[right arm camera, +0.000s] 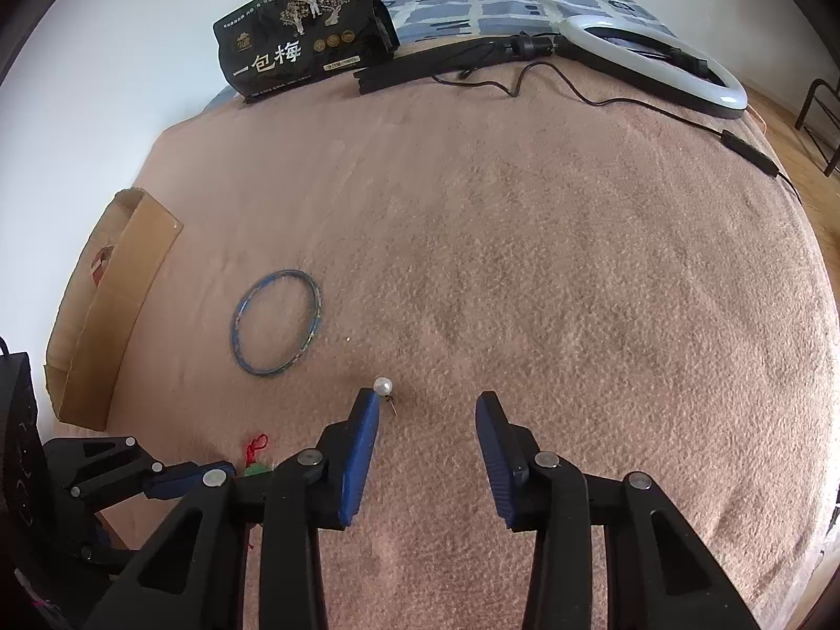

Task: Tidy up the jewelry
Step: 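Close the left gripper on the jade pendant while the right gripper closes on the pearl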

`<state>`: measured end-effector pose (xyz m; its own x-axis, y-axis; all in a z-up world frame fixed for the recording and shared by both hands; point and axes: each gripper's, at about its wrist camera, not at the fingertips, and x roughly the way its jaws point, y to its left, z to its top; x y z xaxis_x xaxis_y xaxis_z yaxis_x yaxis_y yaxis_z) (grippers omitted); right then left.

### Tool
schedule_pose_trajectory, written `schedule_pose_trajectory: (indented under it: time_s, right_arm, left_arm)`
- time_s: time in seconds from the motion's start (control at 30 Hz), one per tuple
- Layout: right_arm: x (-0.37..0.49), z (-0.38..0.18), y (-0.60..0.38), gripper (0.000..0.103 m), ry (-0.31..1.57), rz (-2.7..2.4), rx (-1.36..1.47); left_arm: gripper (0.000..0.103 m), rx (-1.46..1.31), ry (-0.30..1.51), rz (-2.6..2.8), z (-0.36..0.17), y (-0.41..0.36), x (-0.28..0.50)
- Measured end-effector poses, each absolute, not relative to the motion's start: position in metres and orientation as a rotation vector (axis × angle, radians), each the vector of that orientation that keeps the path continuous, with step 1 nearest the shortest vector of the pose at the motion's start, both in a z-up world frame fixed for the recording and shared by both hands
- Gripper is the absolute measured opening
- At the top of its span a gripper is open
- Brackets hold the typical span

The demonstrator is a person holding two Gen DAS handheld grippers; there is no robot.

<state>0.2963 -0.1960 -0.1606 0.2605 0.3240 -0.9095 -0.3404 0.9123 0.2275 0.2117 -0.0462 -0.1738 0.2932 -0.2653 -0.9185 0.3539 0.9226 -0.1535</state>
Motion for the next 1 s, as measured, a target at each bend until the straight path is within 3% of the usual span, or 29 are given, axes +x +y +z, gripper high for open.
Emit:
schedule_pose_trajectory:
  time_s: [0.17, 0.3, 1.0]
  right_arm:
    - [0.297, -0.165, -0.188, 0.039, 1.236, 0.464, -0.042]
    - [0.299, -0.172, -0.186, 0.038, 1.244, 0.46, -0.055]
    - [0.292, -0.178, -0.159, 0.027, 1.181, 0.448, -0.239]
  left_arm:
    - [0.023, 0.084, 1.209, -0.393, -0.177, -0.046, 0.215]
    - [0.013, 0.091, 1.206, -0.375, -0.18, -0.045, 0.218]
    - [0.012, 0.09, 1.192, -0.343, -0.179, -0.033, 0.218]
